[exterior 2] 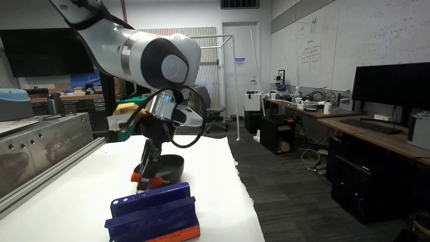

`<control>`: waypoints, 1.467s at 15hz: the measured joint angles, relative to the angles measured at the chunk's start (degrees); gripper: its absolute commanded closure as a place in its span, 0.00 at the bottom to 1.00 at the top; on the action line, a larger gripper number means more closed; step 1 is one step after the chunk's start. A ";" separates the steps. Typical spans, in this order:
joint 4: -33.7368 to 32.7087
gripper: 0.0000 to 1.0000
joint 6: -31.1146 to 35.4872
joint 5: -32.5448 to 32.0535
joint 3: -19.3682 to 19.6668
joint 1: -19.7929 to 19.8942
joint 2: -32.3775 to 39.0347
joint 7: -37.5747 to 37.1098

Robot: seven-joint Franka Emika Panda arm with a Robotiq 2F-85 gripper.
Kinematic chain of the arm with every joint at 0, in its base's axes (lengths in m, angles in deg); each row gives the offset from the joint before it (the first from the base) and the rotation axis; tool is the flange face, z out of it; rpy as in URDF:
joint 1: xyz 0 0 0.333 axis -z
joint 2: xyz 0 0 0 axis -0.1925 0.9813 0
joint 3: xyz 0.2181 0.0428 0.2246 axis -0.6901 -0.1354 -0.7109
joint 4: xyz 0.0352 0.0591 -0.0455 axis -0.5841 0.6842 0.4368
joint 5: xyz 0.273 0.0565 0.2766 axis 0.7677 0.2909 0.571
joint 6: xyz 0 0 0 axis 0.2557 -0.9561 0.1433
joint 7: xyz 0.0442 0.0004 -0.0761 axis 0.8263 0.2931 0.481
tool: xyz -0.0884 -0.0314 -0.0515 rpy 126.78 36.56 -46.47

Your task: Put the red object in the bowl

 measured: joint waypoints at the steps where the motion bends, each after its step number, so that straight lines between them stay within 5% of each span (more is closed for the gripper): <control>1: -0.12 0.92 0.00 0.00 0.00 -0.03 -0.01 0.25; 8: -2.61 0.90 -2.56 -3.24 -0.02 -0.33 -3.57 0.53; 15: -13.55 0.91 -9.99 -4.31 0.60 -0.02 -12.63 0.48; 22: -5.49 0.92 17.24 2.16 -1.33 -1.46 -14.59 2.06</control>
